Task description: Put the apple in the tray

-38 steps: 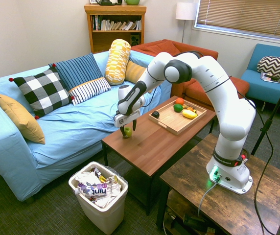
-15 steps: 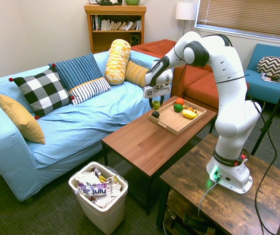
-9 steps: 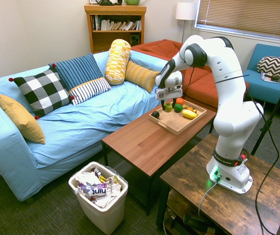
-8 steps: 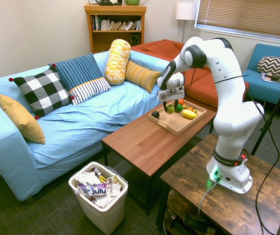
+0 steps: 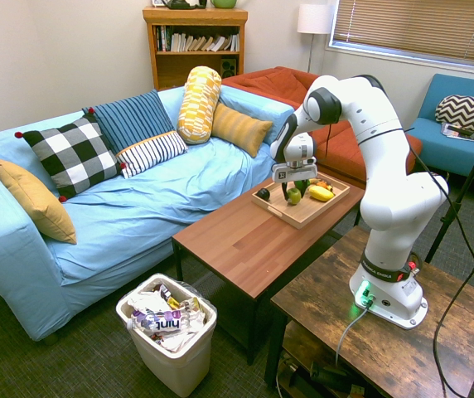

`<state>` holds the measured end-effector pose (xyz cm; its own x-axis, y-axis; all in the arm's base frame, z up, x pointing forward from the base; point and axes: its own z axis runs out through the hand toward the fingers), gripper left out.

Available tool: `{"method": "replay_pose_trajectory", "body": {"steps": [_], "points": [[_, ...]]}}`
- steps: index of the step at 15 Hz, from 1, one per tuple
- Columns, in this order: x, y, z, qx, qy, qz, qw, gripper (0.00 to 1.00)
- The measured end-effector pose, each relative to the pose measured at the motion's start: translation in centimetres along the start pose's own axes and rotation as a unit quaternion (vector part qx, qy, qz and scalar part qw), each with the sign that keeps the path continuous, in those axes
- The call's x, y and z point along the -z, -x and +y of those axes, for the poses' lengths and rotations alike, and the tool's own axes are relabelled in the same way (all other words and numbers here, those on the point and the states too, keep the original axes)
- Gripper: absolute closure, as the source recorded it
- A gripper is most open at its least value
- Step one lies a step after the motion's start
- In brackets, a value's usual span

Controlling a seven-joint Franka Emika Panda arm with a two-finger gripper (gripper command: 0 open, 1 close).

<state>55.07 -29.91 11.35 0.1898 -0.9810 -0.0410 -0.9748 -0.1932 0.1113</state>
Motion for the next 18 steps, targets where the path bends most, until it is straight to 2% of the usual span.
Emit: {"method": "replay_pose_trajectory", "body": {"steps": [1,2,12,18], "points": [[0.1,-0.1,-0.1,0.0,-0.001,-0.001,1.0,1.0],[0.0,-0.1,-0.1,0.0,-0.003,-0.002,1.0,0.0],[0.8,0.1,-0.5,0.007,-0.021,-0.008,1.0,0.0],[8.8,0.2,1.0,0.002,-0.065,0.012,0.998,0.0]]}}
